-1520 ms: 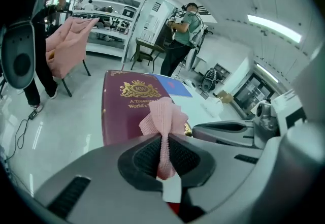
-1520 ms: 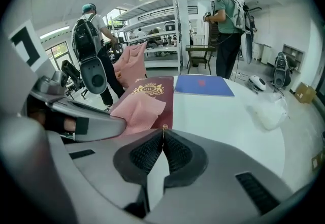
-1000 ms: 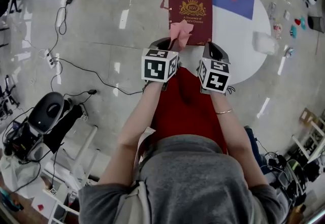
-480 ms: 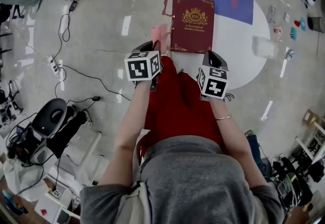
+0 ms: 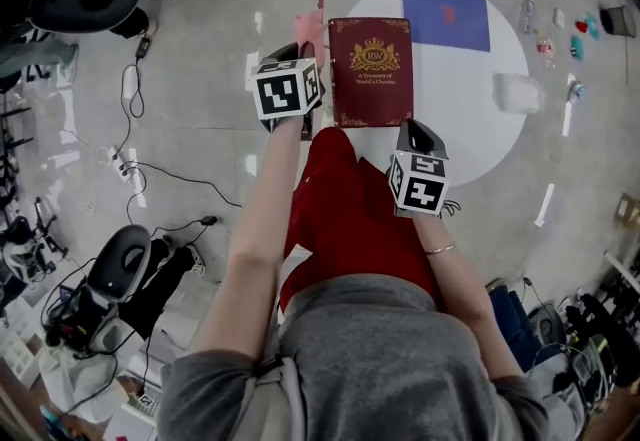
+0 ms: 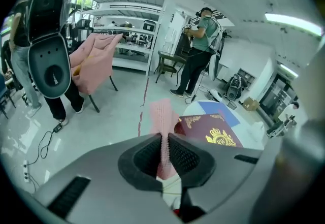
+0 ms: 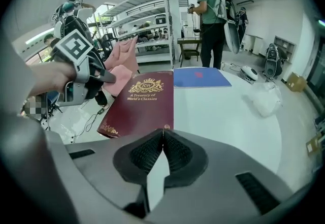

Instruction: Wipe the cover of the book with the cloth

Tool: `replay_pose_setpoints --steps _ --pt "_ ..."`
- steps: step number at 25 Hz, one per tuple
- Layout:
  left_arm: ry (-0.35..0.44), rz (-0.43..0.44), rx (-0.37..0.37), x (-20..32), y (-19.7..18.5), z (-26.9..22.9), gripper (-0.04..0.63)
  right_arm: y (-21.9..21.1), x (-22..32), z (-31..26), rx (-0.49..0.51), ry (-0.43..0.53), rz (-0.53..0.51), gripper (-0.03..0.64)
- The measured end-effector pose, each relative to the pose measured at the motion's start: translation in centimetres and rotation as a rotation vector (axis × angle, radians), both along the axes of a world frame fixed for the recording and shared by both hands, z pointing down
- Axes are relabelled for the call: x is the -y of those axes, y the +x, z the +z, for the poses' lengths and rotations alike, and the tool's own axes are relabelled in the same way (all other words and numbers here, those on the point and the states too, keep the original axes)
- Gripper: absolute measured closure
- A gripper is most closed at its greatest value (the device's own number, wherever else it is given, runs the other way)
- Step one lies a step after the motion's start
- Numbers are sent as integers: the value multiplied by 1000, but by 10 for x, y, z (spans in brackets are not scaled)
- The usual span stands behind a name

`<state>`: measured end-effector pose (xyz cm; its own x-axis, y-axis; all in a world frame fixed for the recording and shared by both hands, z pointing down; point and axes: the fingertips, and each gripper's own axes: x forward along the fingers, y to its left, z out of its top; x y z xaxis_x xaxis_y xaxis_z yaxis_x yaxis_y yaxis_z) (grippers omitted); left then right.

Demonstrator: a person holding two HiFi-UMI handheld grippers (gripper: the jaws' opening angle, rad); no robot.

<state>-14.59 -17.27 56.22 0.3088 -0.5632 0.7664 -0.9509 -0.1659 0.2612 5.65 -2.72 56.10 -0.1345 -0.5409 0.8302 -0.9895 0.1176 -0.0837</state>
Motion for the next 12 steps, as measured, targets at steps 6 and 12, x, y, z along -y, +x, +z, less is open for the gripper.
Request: replay_pose_setpoints --steps 6,12 --pt "-5 61 29 44 16 14 561 0 2 0 -6 -15 13 588" --pt "7 140 49 48 38 17 561 2 2 1 -9 -22 14 588"
